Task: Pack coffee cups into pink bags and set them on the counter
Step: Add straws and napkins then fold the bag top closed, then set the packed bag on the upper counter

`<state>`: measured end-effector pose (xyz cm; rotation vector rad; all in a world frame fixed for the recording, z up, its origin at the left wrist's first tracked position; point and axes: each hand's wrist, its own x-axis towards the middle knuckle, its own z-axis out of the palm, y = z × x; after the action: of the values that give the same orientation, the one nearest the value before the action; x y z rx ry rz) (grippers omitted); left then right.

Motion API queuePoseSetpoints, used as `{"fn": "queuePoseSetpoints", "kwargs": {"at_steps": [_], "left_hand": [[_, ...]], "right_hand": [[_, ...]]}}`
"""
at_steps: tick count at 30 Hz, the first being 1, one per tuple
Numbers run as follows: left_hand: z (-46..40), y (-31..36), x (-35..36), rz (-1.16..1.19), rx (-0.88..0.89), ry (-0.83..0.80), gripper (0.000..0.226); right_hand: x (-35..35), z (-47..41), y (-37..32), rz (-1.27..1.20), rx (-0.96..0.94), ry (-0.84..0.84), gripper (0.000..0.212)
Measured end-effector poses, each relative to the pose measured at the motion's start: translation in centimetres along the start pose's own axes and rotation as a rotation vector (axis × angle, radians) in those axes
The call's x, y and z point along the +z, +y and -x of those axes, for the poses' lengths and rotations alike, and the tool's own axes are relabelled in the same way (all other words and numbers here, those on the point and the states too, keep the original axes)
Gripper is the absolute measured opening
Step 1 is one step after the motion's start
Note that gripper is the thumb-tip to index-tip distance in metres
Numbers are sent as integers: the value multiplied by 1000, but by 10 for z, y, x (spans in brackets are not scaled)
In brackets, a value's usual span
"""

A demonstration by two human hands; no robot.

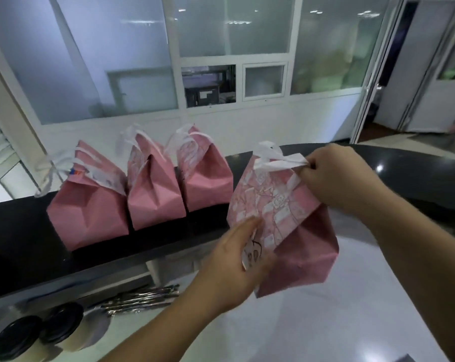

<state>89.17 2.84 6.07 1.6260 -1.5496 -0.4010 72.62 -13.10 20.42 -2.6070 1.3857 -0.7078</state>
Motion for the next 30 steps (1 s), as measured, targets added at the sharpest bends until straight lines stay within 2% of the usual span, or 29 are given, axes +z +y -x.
{"fn": "queuePoseSetpoints", "kwargs": {"at_steps": [3,7,10,17,25,30], "left_hand": [[-41,16,8,44,21,-14,75],[-94,27,12,168,-48,-36,68],[-133,24,15,100,-58,-32,67],[-204,-4,13,44,-228,-49,76],[-253,-30,10,-49,-339,67,62],[-260,-43,13,-61,-435,23,77]], "right_hand": [[-10,-39,13,20,7,67,40],[-10,-94,23,27,12,127,35],[1,-137,28,14,16,151,32],[51,-224,37,-81,32,99,23],[110,-282,24,-162,-2,57,16],[142,-295,19,-170,-7,-70,18]]}}
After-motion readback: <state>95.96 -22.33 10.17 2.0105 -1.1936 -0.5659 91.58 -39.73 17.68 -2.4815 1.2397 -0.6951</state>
